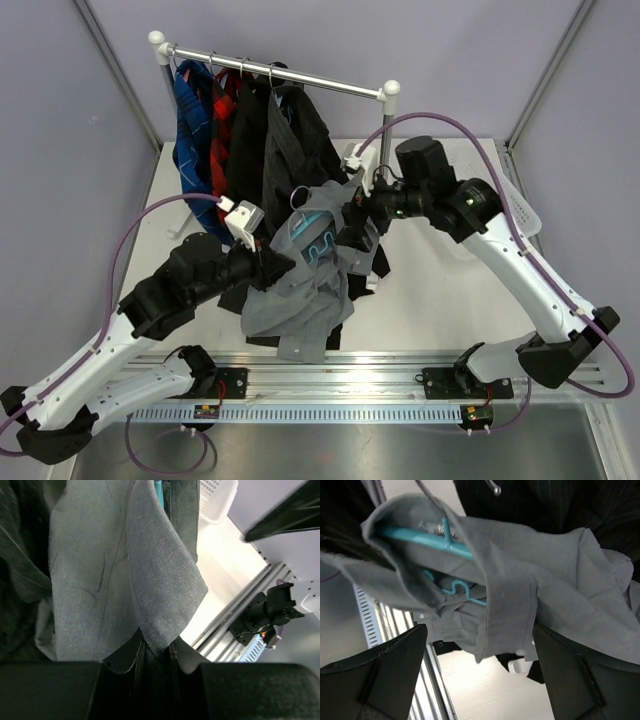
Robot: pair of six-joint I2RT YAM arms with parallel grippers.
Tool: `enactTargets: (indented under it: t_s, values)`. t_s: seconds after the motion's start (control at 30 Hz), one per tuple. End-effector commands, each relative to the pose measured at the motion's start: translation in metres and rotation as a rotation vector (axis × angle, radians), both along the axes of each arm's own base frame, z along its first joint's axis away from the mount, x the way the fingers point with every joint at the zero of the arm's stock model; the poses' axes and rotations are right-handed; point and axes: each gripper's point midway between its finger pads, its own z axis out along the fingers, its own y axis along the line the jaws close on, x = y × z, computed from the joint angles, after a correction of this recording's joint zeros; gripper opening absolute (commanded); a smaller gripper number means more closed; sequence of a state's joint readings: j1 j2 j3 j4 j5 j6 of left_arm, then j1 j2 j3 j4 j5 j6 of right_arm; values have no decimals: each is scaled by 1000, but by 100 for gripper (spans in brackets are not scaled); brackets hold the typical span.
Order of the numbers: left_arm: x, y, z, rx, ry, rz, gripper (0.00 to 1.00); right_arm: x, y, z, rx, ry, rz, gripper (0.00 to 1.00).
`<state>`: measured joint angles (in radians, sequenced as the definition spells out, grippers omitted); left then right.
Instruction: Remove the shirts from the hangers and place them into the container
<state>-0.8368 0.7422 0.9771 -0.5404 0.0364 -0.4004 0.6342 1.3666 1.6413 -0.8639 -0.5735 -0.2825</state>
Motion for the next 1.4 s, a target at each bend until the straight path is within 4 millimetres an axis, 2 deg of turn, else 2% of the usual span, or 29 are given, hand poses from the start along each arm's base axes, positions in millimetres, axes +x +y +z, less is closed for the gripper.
enactTargets:
  t_s: [0.0,0.1,0.23,0.37,0.57,0.6,0.63,0.73,0.83,0.93,0.97,1.13,1.23,1.37]
  values:
    - [-6,-16,39,-195,-40,-50,0,34,4,-6,-79,-67,-211,95]
    - [-6,-16,38,-220,-40,-44,0,41,2,-26,-139,-50,-258,90]
    - [-7,-15,34,-251,-19,-28,0,40,-2,-36,-150,-55,-275,84]
    - [-6,-17,30,-273,-1,-16,0,48,-8,-43,-175,-77,-321,76]
    - [-10,-16,32,-309,12,-24,0,55,-3,-55,-189,-50,-340,56]
    - [-11,-16,32,-315,13,-25,0,56,-3,-54,-187,-51,-346,53]
    - [-12,-15,32,-318,11,-24,0,58,-4,-52,-181,-54,-356,45]
    - [-15,-13,28,-321,16,-26,0,59,-2,-48,-172,-57,-359,30]
    - [-16,-12,24,-318,20,-27,0,56,-1,-47,-168,-51,-344,22]
    - [-17,-11,20,-311,19,-29,0,40,3,-47,-176,-38,-231,11]
    - [-17,-11,17,-304,20,-32,0,29,8,-41,-151,-27,-167,0]
    - [-15,-20,-3,-240,29,-69,0,4,11,-29,-126,-30,-17,0]
    - [-15,-27,-13,-201,41,-105,0,-4,16,-14,-95,-29,39,0]
    - [-11,-27,-20,-177,43,-96,0,-13,23,18,-33,-53,106,0]
